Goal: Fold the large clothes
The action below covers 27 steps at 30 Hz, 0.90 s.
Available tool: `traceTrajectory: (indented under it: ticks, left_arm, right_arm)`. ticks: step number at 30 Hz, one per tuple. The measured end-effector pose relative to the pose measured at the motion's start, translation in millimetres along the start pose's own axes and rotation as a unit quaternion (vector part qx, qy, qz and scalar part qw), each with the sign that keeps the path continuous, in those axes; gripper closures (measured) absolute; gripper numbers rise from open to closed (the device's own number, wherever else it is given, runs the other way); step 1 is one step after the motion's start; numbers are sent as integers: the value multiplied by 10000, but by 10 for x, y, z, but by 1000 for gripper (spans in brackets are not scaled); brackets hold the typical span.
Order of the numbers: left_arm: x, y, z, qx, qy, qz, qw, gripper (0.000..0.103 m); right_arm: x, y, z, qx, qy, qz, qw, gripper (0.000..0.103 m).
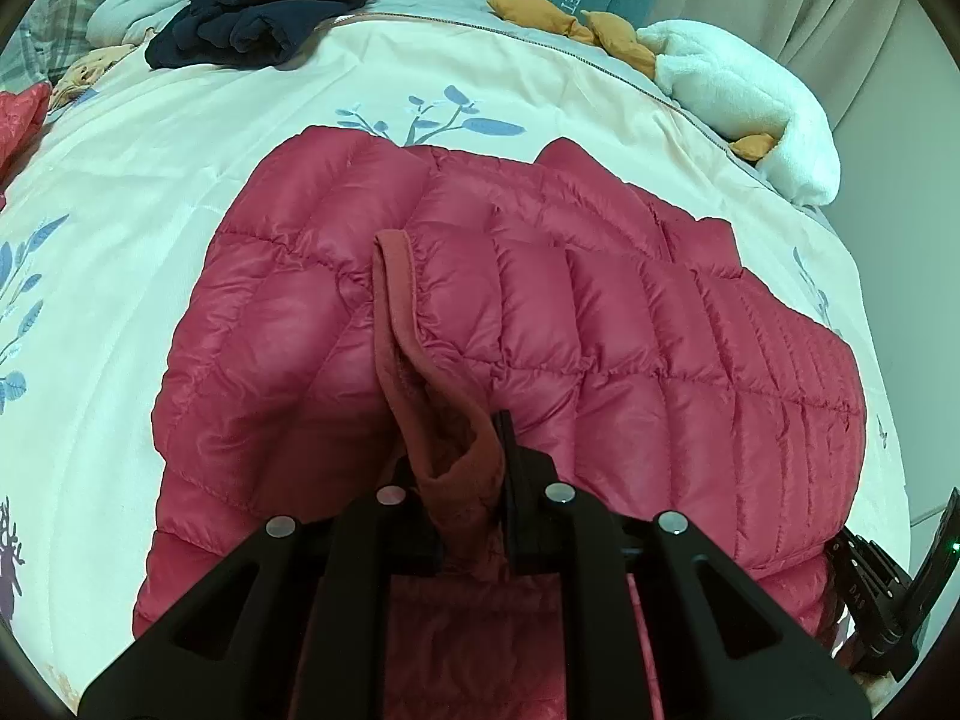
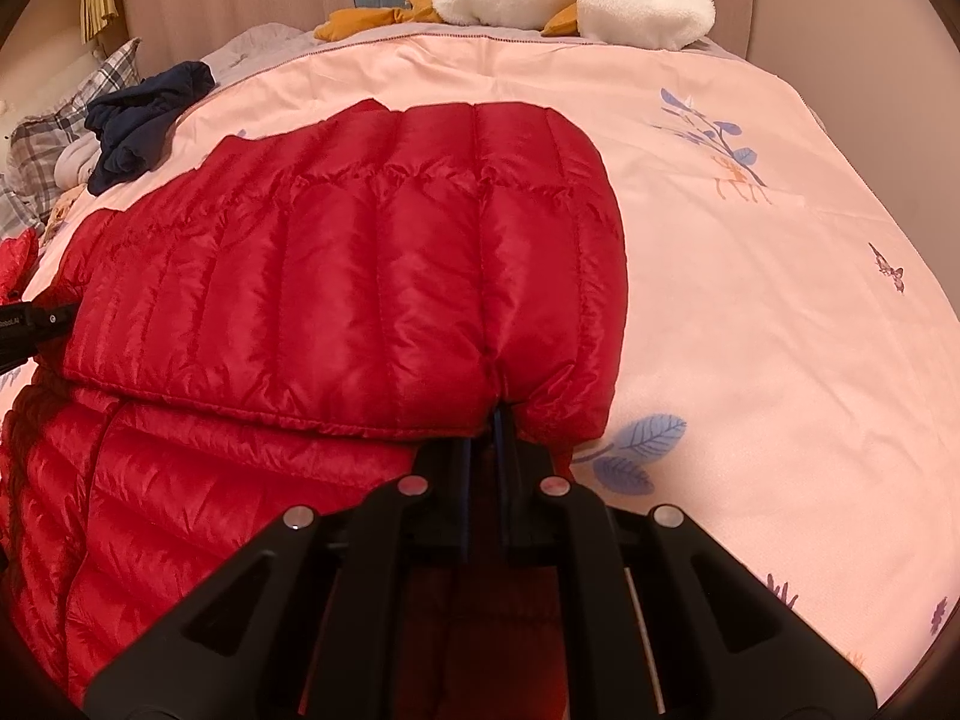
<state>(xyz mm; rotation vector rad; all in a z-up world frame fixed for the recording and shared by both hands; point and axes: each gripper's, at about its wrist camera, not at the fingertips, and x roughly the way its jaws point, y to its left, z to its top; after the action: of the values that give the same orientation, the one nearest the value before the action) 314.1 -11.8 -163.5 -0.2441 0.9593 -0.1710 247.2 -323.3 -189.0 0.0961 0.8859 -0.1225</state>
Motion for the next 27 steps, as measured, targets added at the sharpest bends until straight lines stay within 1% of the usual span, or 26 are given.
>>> traceTrajectory:
  ticks: [9, 27]
  left_arm:
    - [13, -4, -10, 40, 18, 29, 10000, 89]
    - [42, -23, -14, 99, 55, 90, 9999, 88]
  right_arm:
    - [47, 11, 18, -28, 101, 5, 9999, 96]
    - [55, 1, 16, 0, 118, 46, 9999, 96]
